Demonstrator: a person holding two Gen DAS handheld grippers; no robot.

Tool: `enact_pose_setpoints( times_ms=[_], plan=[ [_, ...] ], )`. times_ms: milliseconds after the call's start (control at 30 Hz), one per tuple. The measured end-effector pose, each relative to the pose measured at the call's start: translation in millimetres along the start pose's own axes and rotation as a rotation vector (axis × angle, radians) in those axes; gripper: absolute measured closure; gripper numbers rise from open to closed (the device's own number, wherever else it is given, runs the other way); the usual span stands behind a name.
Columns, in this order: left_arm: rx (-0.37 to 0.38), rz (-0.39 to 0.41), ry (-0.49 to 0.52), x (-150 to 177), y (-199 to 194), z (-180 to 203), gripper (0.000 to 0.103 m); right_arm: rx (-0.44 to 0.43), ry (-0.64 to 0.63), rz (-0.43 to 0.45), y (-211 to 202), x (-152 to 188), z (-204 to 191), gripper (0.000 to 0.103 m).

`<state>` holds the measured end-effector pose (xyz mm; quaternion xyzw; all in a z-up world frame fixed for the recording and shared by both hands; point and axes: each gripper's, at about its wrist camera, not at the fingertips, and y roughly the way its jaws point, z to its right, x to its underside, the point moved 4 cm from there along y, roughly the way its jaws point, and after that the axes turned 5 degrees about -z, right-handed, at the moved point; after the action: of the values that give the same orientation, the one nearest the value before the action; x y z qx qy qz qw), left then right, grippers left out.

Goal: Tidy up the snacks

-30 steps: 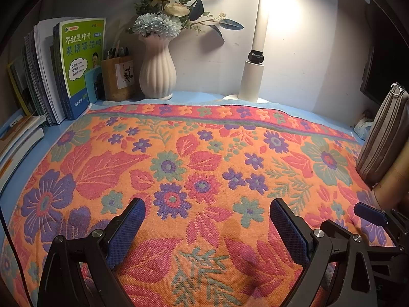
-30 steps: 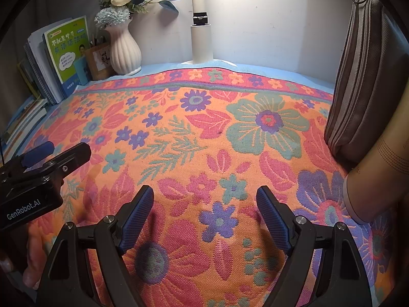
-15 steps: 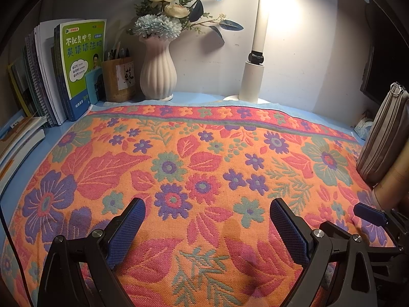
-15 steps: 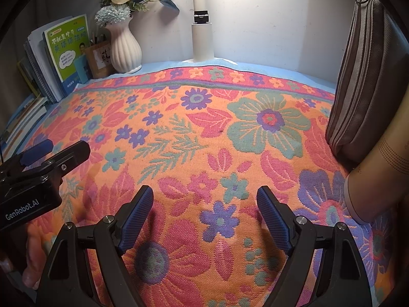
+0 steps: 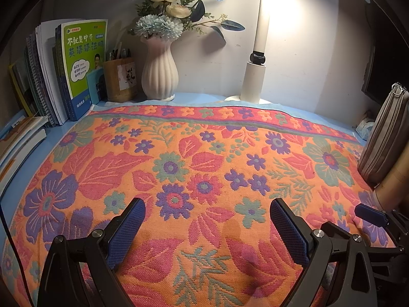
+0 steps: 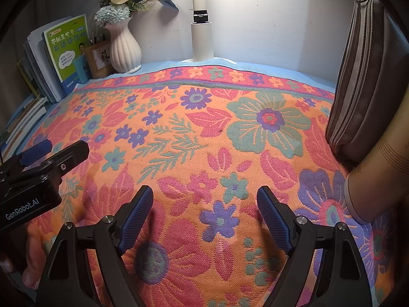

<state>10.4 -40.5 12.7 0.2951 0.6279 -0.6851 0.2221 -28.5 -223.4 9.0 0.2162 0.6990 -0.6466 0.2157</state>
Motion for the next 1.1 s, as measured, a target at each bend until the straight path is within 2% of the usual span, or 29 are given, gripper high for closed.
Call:
enact_pose_setpoints(
  times_ms=[1100],
  plan=[
    [-0.008, -0.003, -0.003, 0.6, 1.3, -0.6, 0.006, 0.0, -0.006, -0.015, 0.5, 0.9, 0.3, 0.019]
  ],
)
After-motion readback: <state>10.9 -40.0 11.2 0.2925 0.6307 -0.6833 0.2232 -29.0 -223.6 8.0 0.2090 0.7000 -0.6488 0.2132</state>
